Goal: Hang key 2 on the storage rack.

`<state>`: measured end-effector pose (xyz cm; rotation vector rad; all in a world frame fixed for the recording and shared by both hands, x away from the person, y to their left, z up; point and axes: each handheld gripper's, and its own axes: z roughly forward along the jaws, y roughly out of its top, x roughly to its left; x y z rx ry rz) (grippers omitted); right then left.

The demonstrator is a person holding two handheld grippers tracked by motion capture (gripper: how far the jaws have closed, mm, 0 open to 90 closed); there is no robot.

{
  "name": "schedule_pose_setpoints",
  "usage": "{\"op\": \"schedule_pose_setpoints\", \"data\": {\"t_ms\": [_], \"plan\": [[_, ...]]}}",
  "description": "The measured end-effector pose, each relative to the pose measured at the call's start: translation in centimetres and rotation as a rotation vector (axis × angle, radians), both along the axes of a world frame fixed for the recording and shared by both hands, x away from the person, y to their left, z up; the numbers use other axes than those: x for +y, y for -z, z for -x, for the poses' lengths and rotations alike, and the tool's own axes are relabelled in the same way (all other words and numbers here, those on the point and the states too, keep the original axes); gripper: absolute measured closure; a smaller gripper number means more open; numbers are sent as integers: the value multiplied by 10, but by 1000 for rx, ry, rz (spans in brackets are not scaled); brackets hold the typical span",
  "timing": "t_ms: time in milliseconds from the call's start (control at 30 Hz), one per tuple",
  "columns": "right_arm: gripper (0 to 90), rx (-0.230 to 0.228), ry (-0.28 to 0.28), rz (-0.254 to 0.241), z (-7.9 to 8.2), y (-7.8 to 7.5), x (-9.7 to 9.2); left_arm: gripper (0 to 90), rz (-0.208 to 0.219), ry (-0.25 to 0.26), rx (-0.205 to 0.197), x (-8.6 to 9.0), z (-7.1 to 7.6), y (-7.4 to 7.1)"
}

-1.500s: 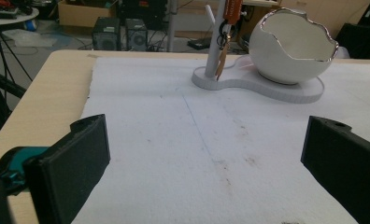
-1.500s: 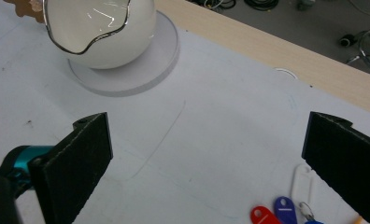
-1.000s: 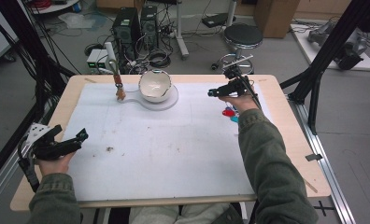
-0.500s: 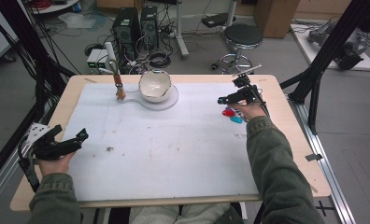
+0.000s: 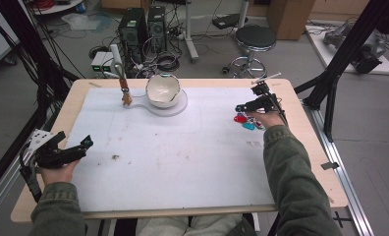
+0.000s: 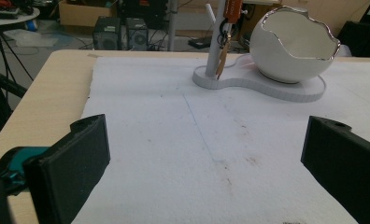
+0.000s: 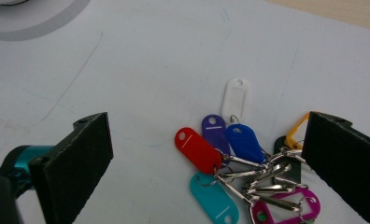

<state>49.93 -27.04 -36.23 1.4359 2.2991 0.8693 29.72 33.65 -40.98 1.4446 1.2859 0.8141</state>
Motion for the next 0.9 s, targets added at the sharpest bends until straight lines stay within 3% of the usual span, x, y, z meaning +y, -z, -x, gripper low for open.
{"op": "schedule_pose_setpoints", "data": {"t_ms": [567,800,900], "plan": [[47,37,40,47,-19,26,-3,18,-6,4,0,-1,0,0],[155,40,46,98,-22,34,0,17,-7,6,0,-1,0,0],[225,41,65,151,-22,38,3,17,-8,8,1,-1,0,0]]}}
